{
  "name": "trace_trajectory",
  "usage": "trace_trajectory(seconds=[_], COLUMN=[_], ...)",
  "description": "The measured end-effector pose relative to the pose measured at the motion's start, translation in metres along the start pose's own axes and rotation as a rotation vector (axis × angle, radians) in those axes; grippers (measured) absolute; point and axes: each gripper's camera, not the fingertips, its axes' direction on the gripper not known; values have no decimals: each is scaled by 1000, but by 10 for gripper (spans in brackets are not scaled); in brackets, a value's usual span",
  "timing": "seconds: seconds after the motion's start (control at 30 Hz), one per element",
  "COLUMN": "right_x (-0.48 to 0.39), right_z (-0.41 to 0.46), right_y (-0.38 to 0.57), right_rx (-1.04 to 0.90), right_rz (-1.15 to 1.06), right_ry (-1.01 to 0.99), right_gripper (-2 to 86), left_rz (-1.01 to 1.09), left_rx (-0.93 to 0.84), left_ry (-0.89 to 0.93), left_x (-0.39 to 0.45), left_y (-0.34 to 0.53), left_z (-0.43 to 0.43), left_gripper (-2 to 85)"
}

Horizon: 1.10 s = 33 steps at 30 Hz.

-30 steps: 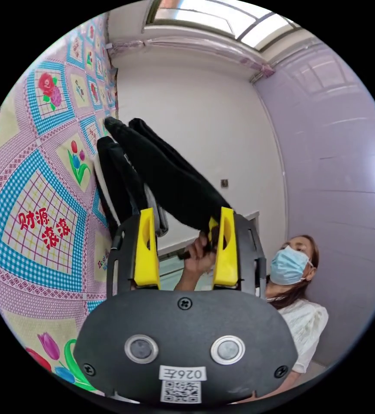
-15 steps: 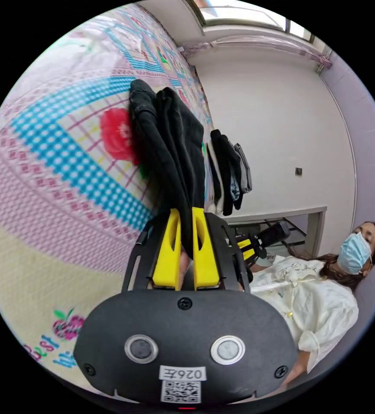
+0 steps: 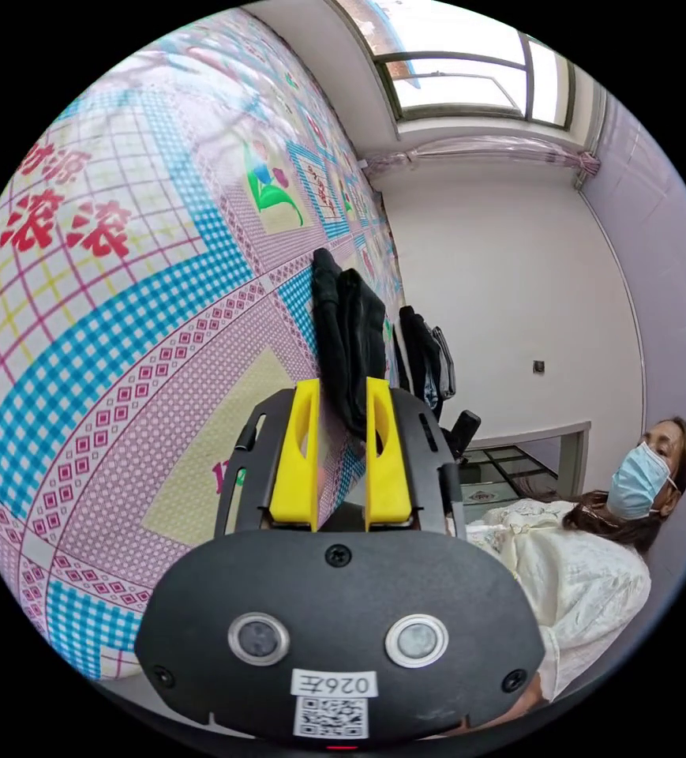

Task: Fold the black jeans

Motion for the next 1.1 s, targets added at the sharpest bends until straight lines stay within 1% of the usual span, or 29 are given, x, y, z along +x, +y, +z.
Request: trace_trajectory(seconds=[0.07, 0.1, 0.13, 0.2, 0.23, 0.27, 0.33, 0.4, 0.47, 0.53, 0.6, 0.67, 0.7, 0.77, 0.8, 0.87, 0.97, 1.0, 1.03, 1.07, 1.1], right_x=[17, 21, 31, 45, 57, 70, 91, 115, 145, 158, 148, 124, 117, 93, 89, 84, 91, 93, 99, 106, 110], right_z=[-30, -39, -57, -83, -95, -102, -103, -95, -70, -57, -65, -76, -77, -77, -75, -69, -69, -72, -84, -102, -113], right_y=[-3, -4, -7, -15, -24, -35, -53, -71, -95, -104, -103, -96, -93, -68, -60, -25, 13, 19, 27, 31, 32], right_rx=[87, 117, 186, 263, 279, 276, 269, 251, 158, 106, 152, 113, 85, -63, -111, -294, -418, -423, -402, -334, -286], right_rz=[-32, -42, -28, 21, 76, 110, 151, 193, 240, 254, 170, 5, -35, -139, -154, -133, -28, -12, 27, 72, 90], right_ry=[-216, -272, -309, -191, -63, 47, 194, 275, 323, 246, 147, -38, -79, -164, -179, -167, -113, -117, -116, -101, -97], right_gripper=[62, 62, 63, 69, 76, 85, 92, 101, 45, 0, -9, -12, -12, -13, -12, -11, -2, 1, 6, 11, 14], left_rz=[21, 28, 30, 29, 22, 25, 38, 52, 61, 61, 49, 36, 35, 53, 79, 131, 264, 332, 387, 404, 409], left_rx=[-6, -2, -2, -16, -26, -30, -44, -51, -52, -49, -39, -12, 12, 46, 51, 39, -48, -116, -206, -255, -334], left_ry=[14, 31, 47, 59, 40, 29, -29, -73, -99, -103, -115, -139, -157, -195, -224, -268, -354, -442, -534, -576, -682], left_x=[9, 14, 18, 23, 26, 28, 38, 46, 52, 57, 60, 64, 68, 80, 90, 110, 150, 164, 172, 173, 168], left_y=[-7, -10, -12, -15, -17, -18, -22, -26, -31, -39, -45, -49, -53, -59, -64, -72, -89, -96, -101, -102, -103], left_z=[8, 14, 22, 34, 42, 45, 56, 62, 67, 73, 75, 75, 74, 75, 78, 90, 134, 161, 191, 206, 233], left_gripper=[97, 98, 100, 103, 107, 108, 117, 126, 132, 136, 138, 139, 139, 139, 140, 139, 134, 116, 100, 92, 82])
